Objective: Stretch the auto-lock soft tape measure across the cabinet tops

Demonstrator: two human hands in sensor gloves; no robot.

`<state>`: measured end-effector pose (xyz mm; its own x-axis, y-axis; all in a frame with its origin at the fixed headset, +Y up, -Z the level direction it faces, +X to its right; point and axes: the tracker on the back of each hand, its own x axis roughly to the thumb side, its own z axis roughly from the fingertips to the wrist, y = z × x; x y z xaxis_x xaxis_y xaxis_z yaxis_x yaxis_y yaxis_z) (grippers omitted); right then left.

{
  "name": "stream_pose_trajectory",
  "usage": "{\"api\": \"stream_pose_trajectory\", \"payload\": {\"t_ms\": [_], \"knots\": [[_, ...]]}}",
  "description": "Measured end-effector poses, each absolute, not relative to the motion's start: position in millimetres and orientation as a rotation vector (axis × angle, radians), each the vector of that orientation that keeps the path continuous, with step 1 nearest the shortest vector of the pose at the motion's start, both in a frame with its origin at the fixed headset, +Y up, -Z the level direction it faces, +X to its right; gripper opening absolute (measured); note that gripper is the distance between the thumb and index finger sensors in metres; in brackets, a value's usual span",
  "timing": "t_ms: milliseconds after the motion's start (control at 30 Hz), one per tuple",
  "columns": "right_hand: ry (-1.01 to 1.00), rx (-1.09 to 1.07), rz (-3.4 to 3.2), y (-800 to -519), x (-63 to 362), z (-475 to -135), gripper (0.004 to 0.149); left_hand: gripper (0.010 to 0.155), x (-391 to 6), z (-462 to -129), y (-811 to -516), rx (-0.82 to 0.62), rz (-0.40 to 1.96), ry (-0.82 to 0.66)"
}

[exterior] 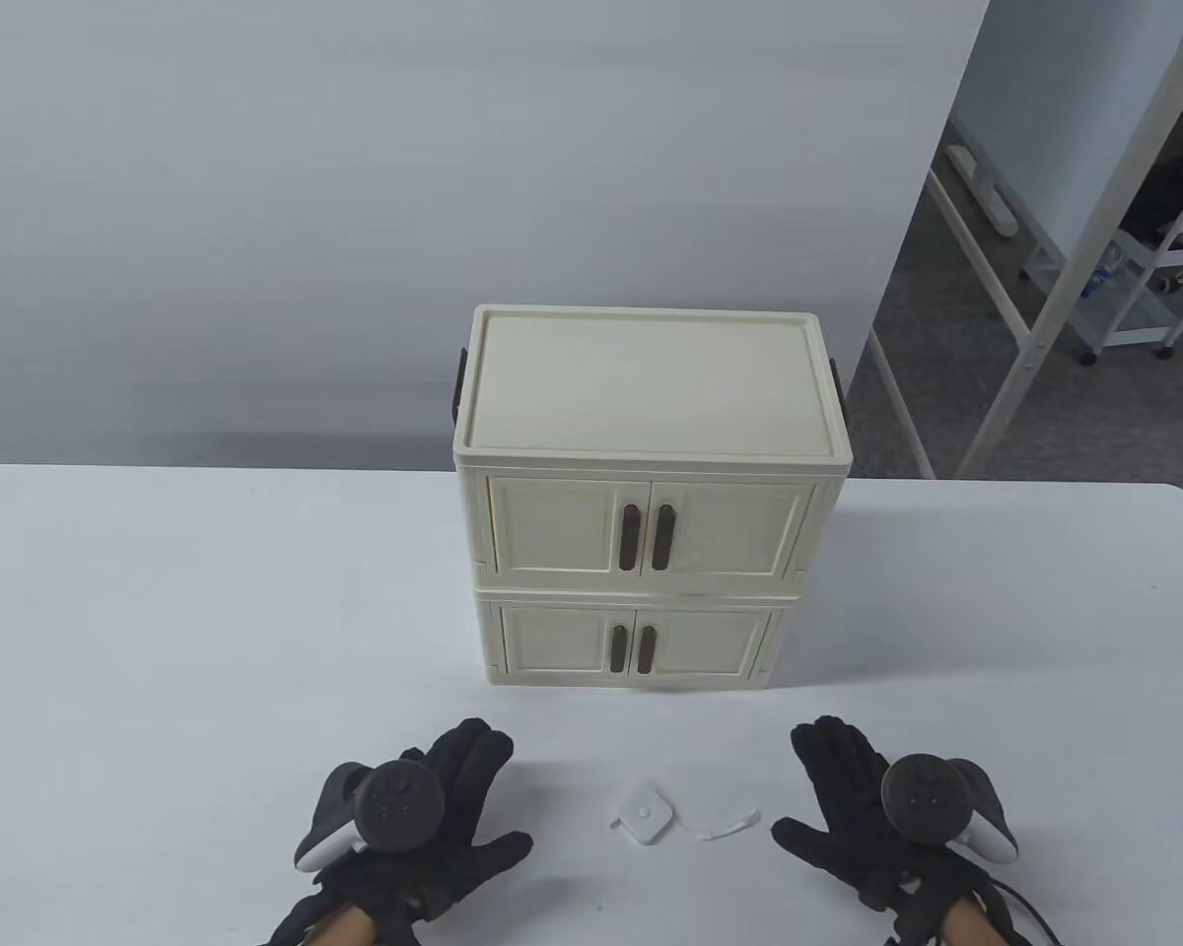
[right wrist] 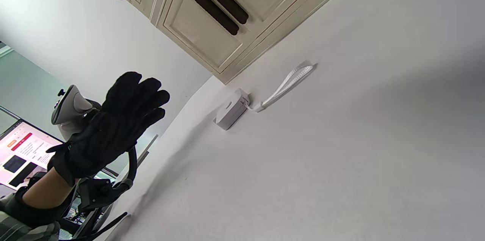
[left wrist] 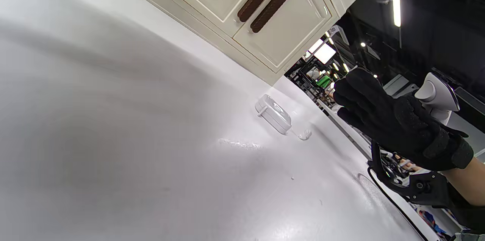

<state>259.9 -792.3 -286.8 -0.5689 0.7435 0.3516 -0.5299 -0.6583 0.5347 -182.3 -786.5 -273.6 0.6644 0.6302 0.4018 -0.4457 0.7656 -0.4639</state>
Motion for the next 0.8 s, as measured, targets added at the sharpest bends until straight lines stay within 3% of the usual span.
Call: {"api": "stream_pose_trajectory", "payload": {"t_ms": [567,800], "knots": [[0.468,0.739,2.188,-794.1,258.3,-286.5,0.095,0.092,-183.1,-274.4,-786.9,-0.339,0.621,-0.562],[0.503,0.776,2.231,-791.3,219.5,-287.4,0.097,0.093,-173.4,-277.9,-793.0,-0.366,0.6,-0.56]]}}
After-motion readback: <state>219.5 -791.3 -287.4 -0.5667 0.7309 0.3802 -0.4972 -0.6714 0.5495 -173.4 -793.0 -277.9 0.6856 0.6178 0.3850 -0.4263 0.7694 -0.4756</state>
